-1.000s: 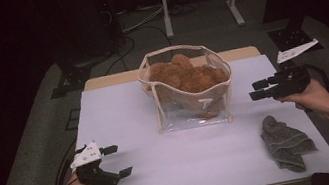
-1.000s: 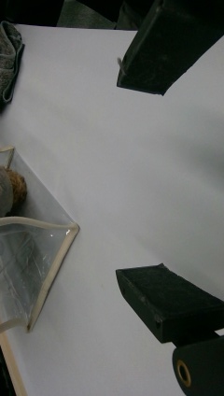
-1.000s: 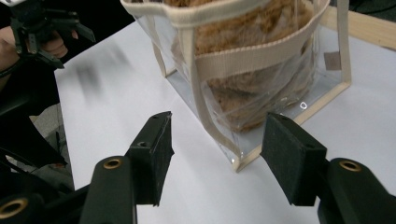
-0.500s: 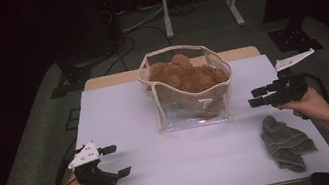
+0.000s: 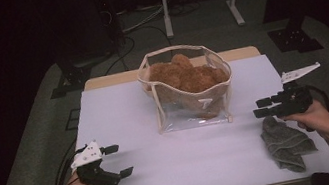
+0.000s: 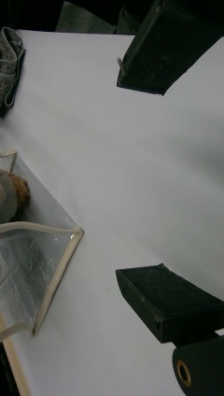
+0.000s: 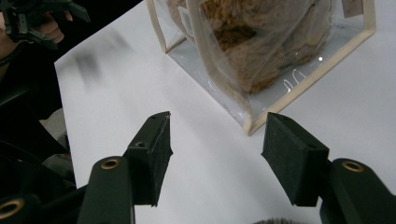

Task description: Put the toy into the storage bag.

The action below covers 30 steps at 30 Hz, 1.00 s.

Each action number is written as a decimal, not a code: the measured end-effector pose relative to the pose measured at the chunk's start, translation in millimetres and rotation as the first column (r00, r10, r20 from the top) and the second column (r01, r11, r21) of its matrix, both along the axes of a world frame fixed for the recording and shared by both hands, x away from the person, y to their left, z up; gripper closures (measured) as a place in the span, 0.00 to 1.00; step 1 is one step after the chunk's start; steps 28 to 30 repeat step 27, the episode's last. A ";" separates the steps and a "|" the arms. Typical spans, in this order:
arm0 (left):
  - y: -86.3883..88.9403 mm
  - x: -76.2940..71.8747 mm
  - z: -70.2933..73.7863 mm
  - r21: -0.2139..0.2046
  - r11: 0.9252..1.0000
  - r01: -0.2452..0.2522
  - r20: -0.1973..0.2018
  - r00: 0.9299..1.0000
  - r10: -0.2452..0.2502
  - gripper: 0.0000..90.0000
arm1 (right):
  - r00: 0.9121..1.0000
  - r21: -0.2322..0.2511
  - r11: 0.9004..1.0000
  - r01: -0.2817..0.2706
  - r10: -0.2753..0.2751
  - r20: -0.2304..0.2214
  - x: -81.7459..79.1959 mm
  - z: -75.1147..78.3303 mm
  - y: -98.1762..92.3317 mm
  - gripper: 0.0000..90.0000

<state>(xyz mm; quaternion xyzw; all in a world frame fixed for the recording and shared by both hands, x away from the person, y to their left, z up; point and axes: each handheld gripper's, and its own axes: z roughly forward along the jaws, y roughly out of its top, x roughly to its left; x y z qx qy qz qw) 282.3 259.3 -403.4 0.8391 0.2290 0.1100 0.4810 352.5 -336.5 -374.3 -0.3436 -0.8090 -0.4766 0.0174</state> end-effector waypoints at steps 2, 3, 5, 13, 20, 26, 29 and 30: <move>-0.3 0.5 -0.1 0.000 1.000 0.000 -0.002 1.000 0.000 0.08 | 1.000 -0.001 1.000 0.004 -0.004 0.000 -2.3 -2.9 -1.7 0.45; -0.3 0.6 -0.2 0.000 1.000 -0.001 -0.002 1.000 0.001 0.08 | 1.000 0.007 1.000 0.006 -0.006 -0.008 -3.6 -5.0 -3.1 0.45; -0.3 0.6 -0.3 0.000 1.000 0.001 -0.002 1.000 -0.001 0.08 | 1.000 0.008 1.000 0.010 -0.010 -0.009 -5.4 -8.1 -4.5 0.45; 0.1 0.6 -0.2 0.002 1.000 0.001 -0.001 1.000 -0.001 0.08 | 0.999 0.029 0.999 0.021 -0.020 -0.033 -13.4 -24.2 -9.1 0.45; -0.1 0.8 -0.4 -0.005 1.000 0.000 -0.003 1.000 0.000 0.08 | 0.999 0.040 0.999 0.027 -0.025 -0.044 -20.0 -31.5 -12.1 0.45; -2.2 1.9 1.1 -0.006 1.000 0.007 -0.002 1.000 -0.007 0.08 | 0.999 0.057 0.998 0.035 -0.033 -0.033 -25.8 -34.8 -12.4 0.44; -2.6 1.9 1.8 -0.015 1.000 0.009 -0.001 1.000 -0.009 0.08 | 0.999 0.051 0.998 0.034 -0.033 -0.029 -27.2 -35.0 -10.9 0.44; -2.6 1.9 1.8 -0.015 1.000 0.009 -0.001 1.000 -0.009 0.08 | 0.999 0.051 0.998 0.034 -0.033 -0.029 -27.2 -35.0 -10.9 0.44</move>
